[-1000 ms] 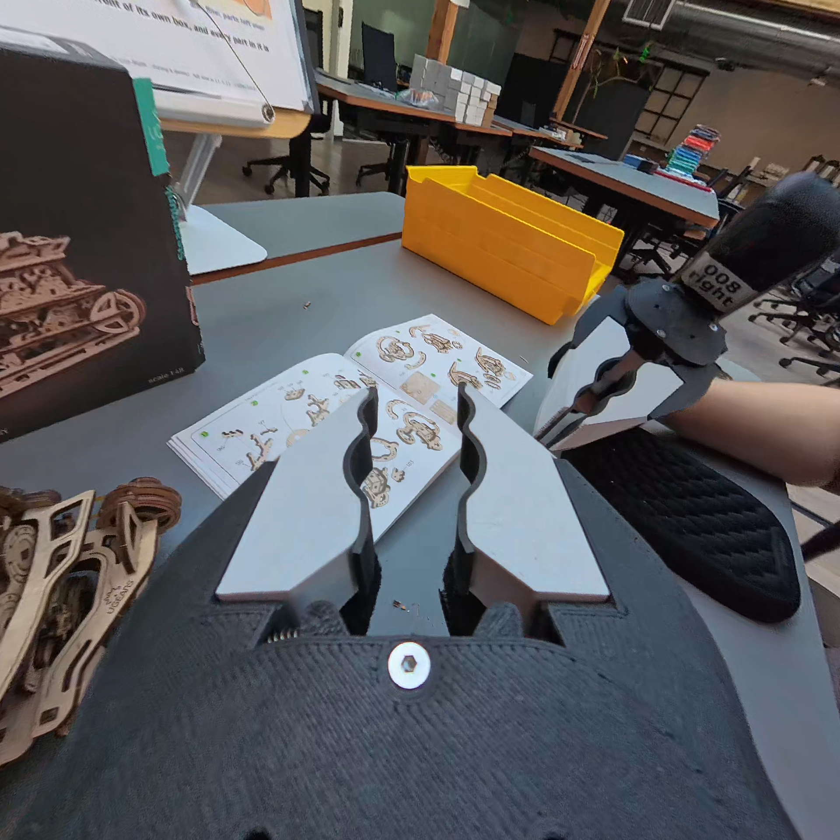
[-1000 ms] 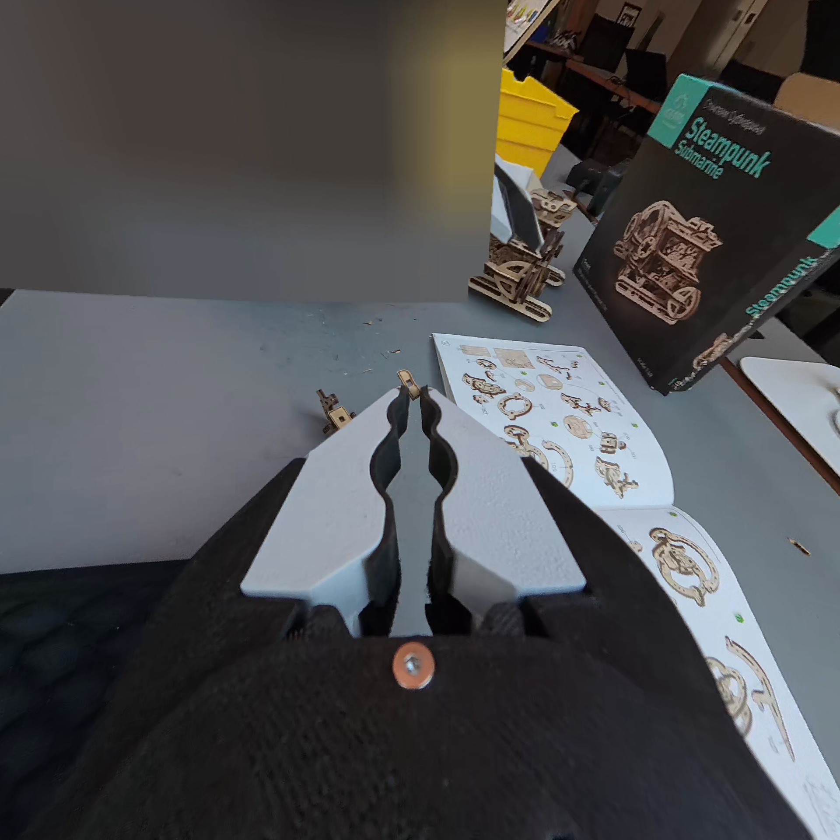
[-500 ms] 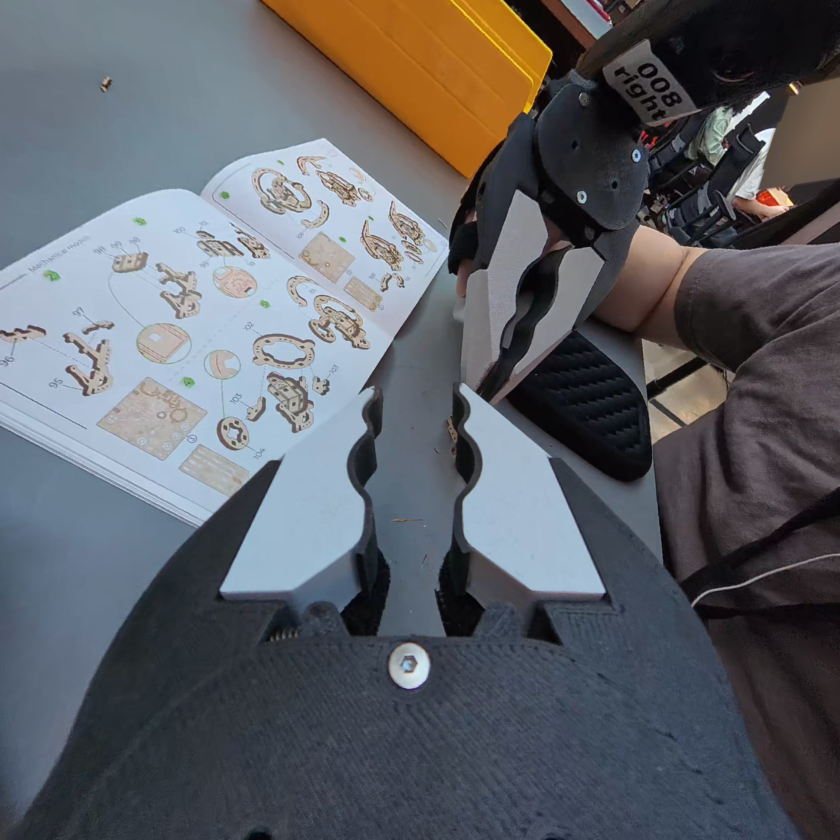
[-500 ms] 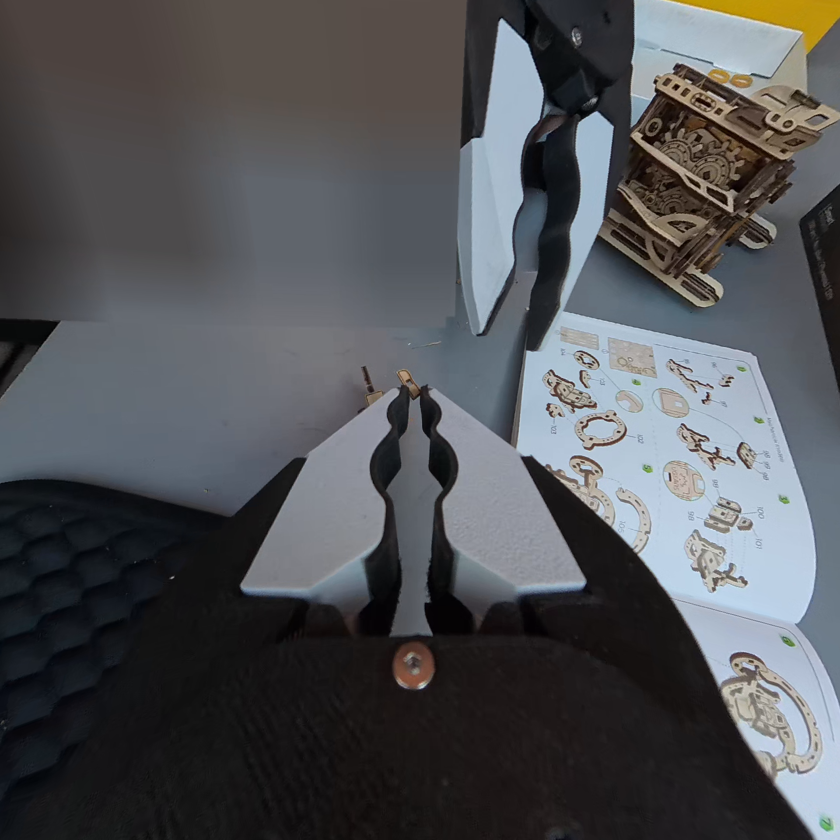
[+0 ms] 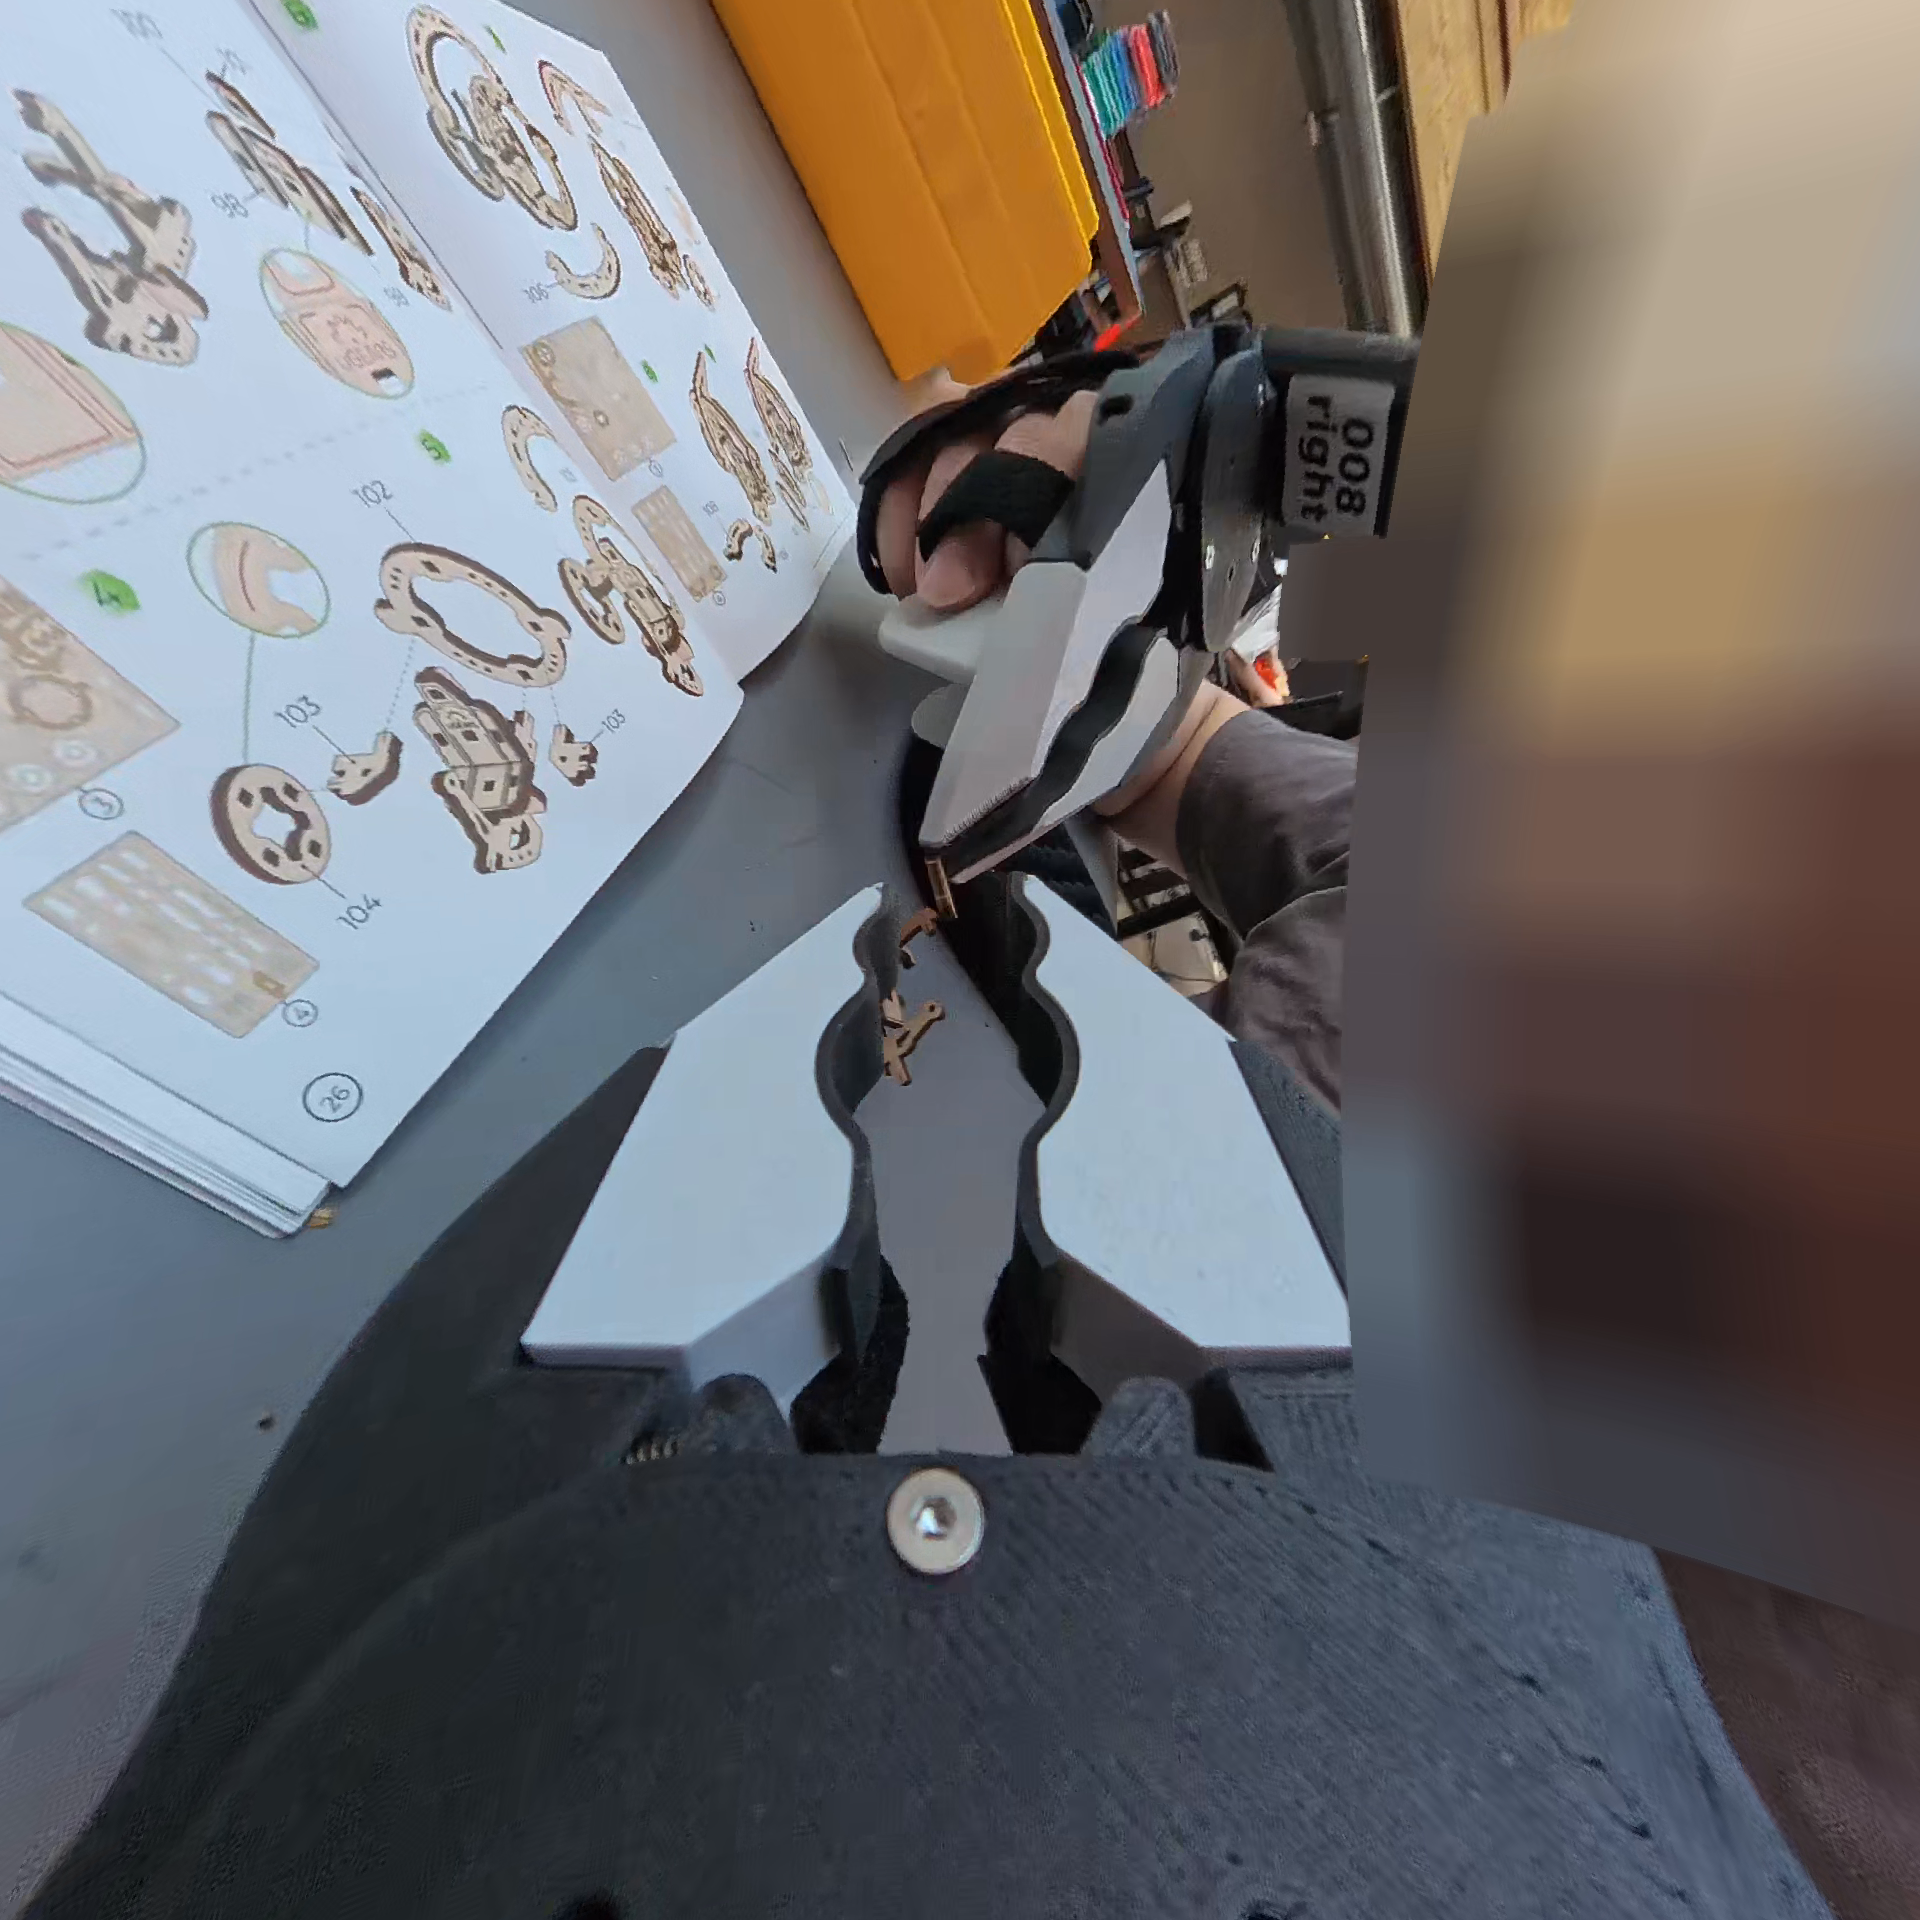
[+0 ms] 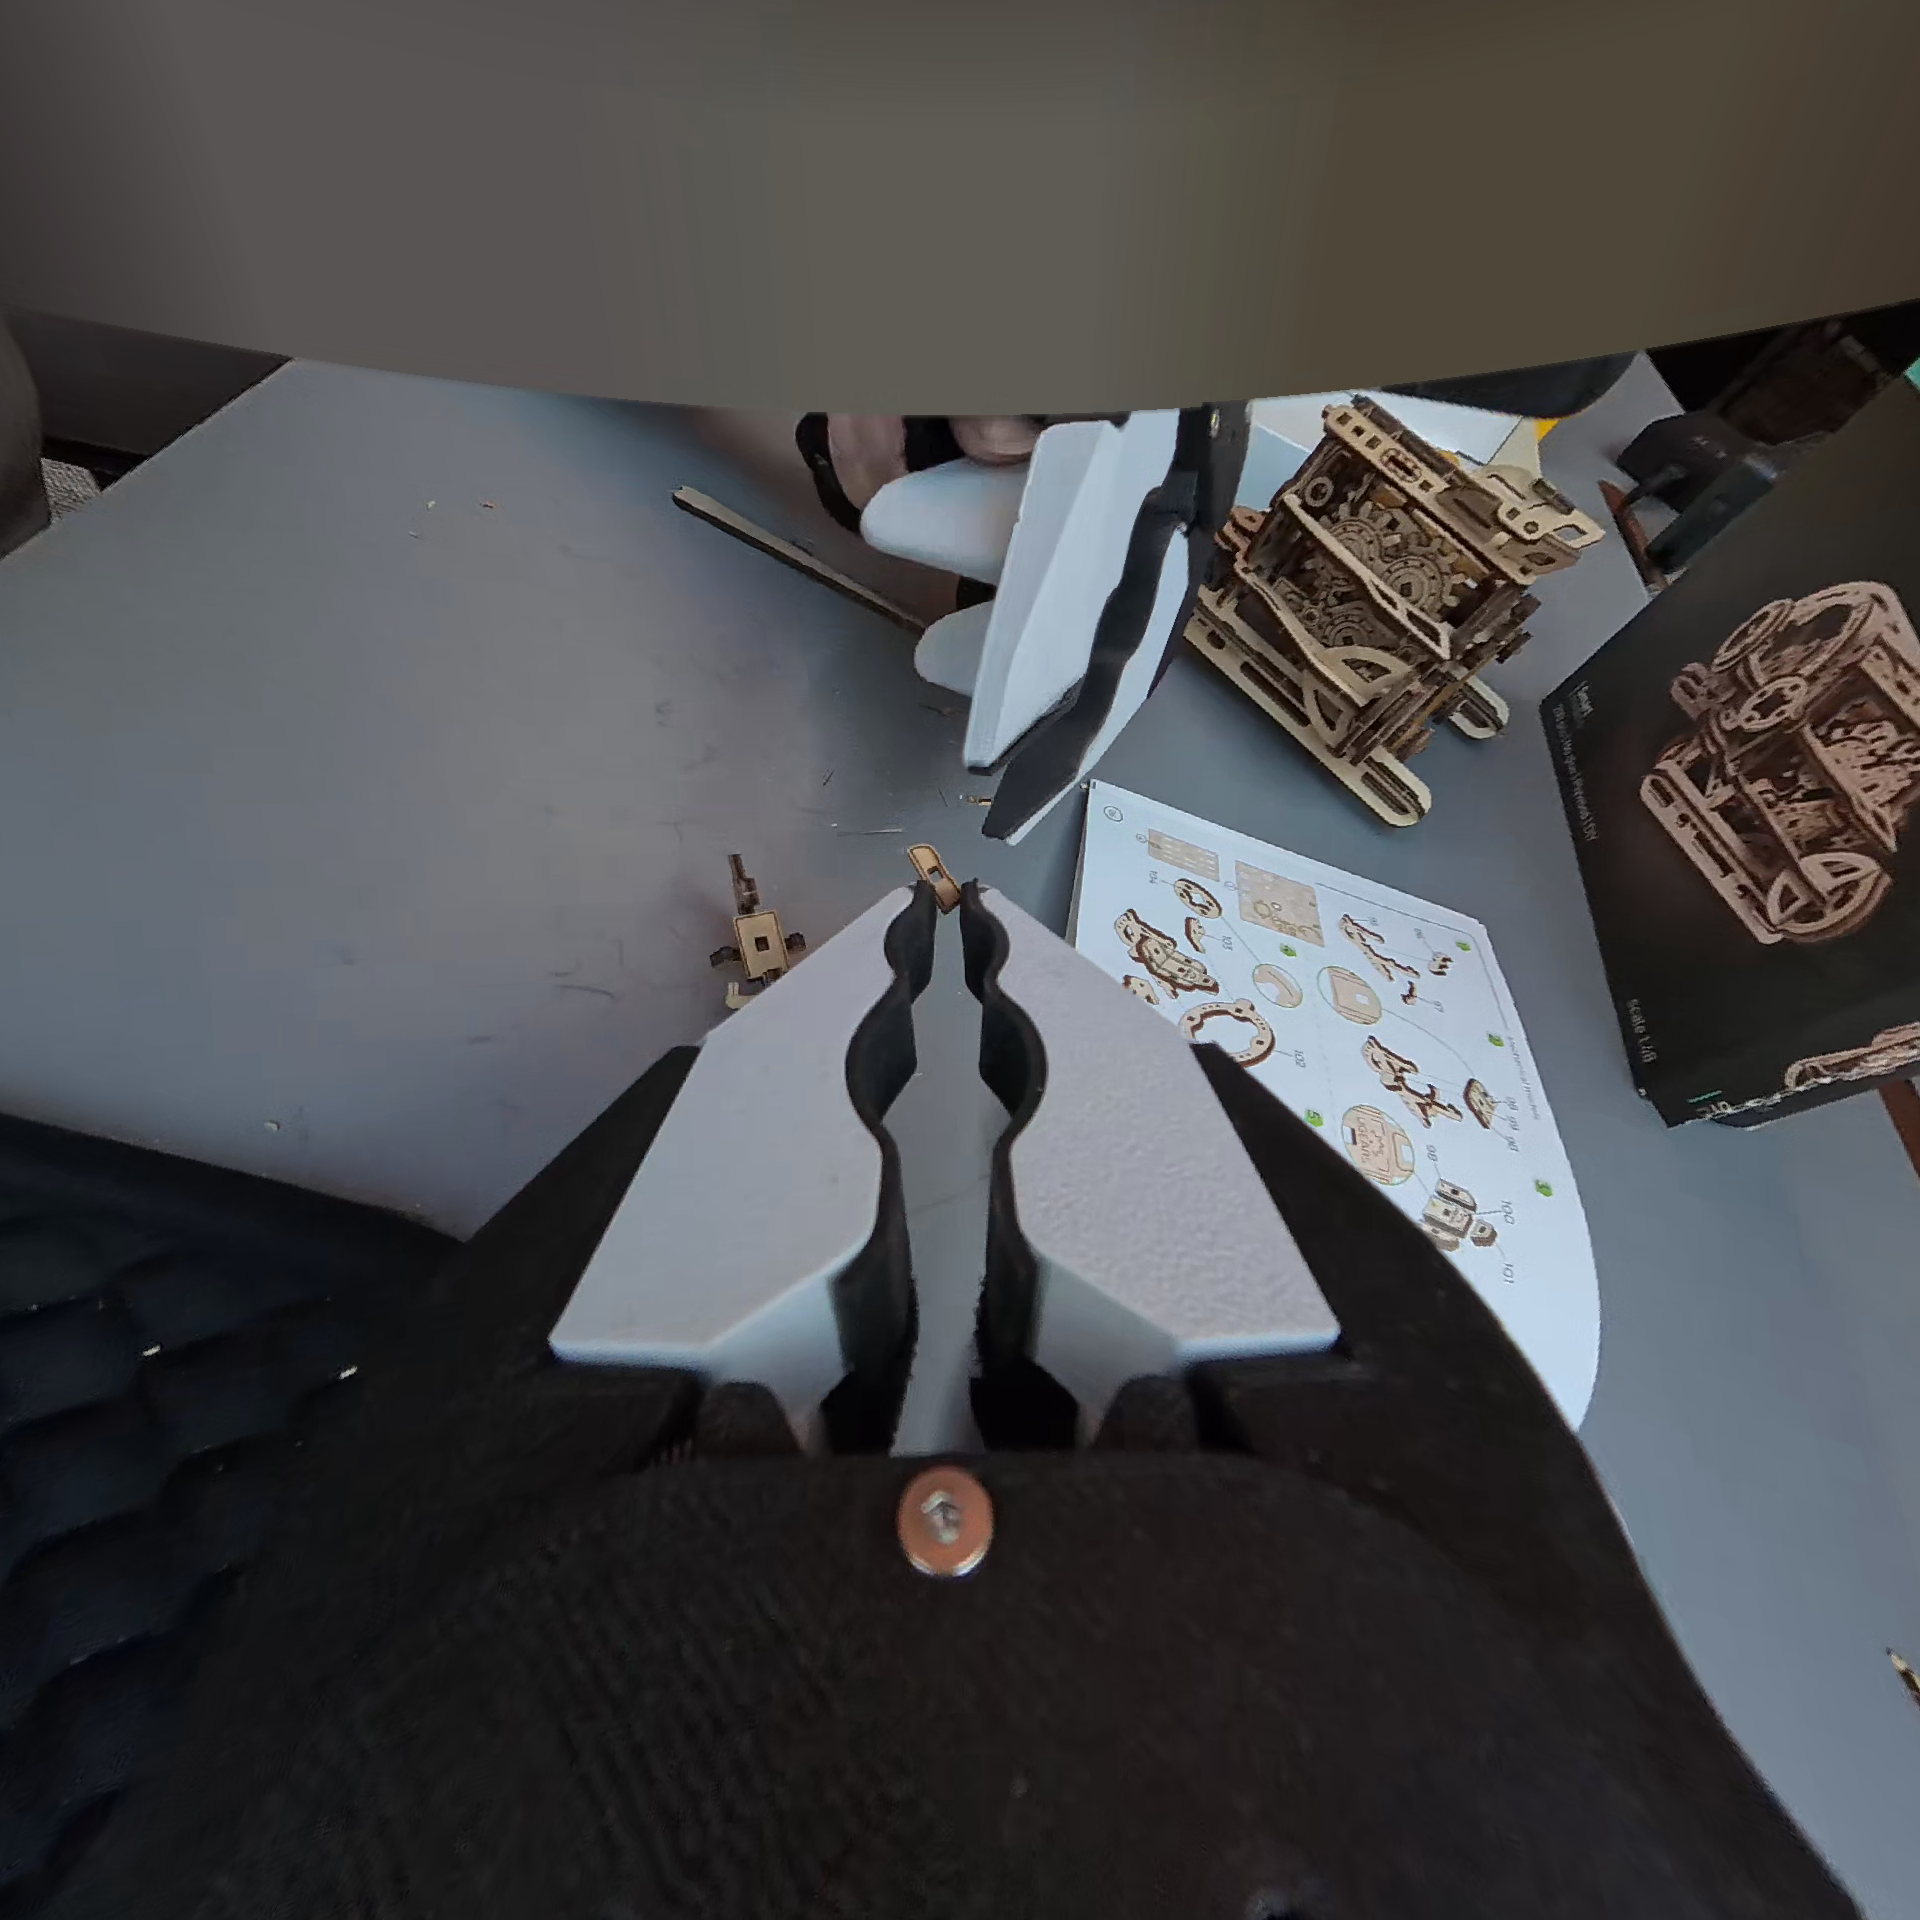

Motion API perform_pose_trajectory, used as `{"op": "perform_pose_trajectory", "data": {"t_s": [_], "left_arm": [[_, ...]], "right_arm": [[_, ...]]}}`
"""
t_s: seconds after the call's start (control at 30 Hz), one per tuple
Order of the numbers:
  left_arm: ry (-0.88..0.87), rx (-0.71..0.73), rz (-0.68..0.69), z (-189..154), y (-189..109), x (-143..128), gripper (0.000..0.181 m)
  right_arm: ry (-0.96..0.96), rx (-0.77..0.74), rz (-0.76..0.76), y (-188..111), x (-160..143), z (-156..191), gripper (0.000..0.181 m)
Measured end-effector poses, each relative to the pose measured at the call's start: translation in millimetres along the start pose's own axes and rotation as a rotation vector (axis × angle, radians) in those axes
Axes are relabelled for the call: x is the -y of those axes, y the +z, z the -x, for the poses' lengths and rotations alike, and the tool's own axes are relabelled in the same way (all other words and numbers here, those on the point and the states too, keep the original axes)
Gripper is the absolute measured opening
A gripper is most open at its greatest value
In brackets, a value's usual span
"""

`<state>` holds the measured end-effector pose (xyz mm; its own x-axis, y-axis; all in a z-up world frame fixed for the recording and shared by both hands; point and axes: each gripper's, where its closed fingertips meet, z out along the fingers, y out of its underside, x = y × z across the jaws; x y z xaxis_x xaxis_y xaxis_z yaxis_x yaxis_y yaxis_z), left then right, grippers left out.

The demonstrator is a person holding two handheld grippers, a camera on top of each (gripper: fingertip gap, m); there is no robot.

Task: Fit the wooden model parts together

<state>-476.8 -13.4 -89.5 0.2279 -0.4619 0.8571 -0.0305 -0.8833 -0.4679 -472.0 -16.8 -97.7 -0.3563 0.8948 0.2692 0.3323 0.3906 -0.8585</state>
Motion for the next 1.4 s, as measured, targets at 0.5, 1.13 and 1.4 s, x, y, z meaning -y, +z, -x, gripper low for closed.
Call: {"op": "perform_pose_trajectory", "data": {"t_s": [0.5, 1.13, 1.4], "left_arm": [[-0.030, 0.069, 0.053, 17, 10, -12, 0.017], [-0.061, -0.004, 0.086, 13, 15, -19, 0.000], [-0.047, 0.008, 0.084, 13, 14, -19, 0.000]], "right_arm": [[-0.016, -0.034, 0.036, 4, -5, 1, 0.003], [0.013, -0.008, 0.025, 6, -7, 4, 0.001], [0.027, -0.008, 0.018, 6, -7, 3, 0.000]]}}
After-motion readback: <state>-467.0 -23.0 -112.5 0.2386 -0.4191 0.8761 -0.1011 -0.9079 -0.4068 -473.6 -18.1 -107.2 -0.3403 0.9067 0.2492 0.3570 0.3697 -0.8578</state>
